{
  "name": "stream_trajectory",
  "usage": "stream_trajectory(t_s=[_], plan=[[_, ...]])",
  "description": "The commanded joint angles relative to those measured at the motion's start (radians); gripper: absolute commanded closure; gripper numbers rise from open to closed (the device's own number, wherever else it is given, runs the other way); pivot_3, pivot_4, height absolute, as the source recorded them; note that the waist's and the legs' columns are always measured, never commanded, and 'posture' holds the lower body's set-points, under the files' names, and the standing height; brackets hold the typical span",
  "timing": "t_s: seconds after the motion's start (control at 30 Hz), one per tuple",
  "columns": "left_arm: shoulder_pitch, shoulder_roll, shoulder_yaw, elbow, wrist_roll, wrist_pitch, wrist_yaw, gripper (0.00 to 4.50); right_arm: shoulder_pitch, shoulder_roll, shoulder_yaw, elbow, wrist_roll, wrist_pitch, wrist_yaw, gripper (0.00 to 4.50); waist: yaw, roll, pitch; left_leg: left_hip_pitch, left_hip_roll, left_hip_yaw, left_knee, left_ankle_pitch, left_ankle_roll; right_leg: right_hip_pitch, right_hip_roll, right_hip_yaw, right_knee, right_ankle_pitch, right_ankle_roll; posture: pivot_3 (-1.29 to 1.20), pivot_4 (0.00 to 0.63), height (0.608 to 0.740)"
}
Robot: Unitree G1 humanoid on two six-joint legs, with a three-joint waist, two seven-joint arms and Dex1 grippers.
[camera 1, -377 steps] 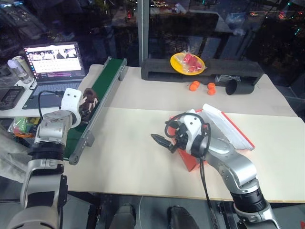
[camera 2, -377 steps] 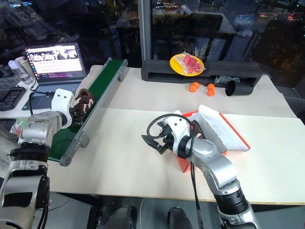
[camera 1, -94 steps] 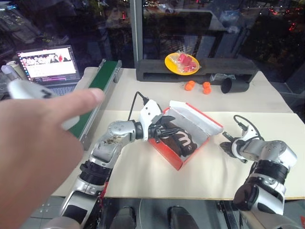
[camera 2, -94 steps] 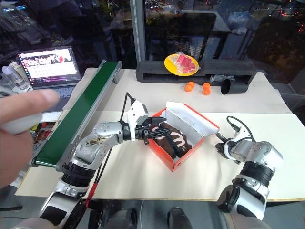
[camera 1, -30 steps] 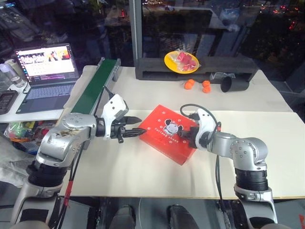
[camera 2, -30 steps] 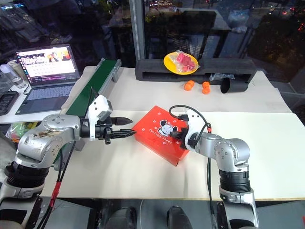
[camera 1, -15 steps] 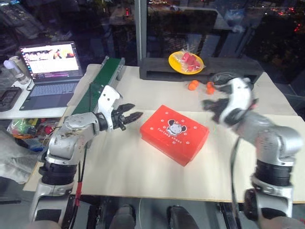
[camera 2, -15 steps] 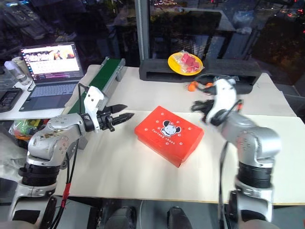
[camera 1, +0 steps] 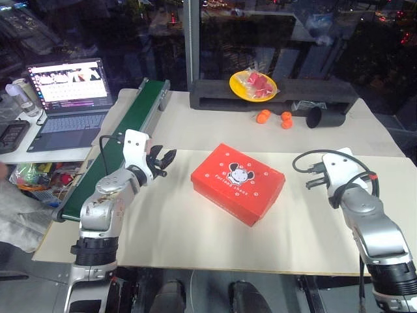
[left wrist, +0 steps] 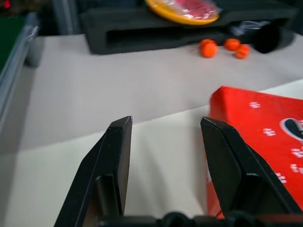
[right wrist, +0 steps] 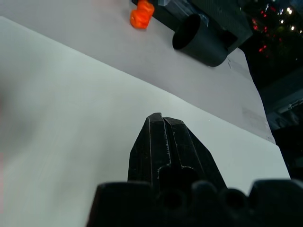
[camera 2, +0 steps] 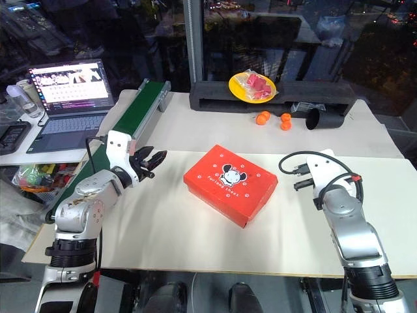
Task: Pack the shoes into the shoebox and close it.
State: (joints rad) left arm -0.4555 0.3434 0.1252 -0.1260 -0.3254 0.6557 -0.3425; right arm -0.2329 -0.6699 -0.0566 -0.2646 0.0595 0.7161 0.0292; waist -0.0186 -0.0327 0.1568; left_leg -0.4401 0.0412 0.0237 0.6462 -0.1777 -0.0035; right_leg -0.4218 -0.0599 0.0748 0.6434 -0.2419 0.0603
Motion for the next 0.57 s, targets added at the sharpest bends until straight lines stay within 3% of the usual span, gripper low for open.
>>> stream_trajectory(t_s=[0.03,0.57], plan=[[0.017,-0.015,0.017,-0.011,0.053,-0.048,0.08,2.05,0.02,0.026,-0.069,-0.015,-0.052,-0.027,-0.045,4.49,0.003,0.0,0.0,0.0,0.0,0.0,0.0,0.0,0.0,0.0,0.0,0.0,0.0,0.0,0.0,0.0,0.15,0.719],[0.053,-0.088,0.011,0.113,0.129,-0.164,0.18,2.05,0.067,0.106,-0.192,0.119,-0.127,-0.098,-0.089,4.49,0.003,0.0,0.0,0.0,-0.001,0.0,0.0,0.0,0.0,0.0,0.0,0.0,0.0,0.0,0.0,0.0,0.15,0.719]])
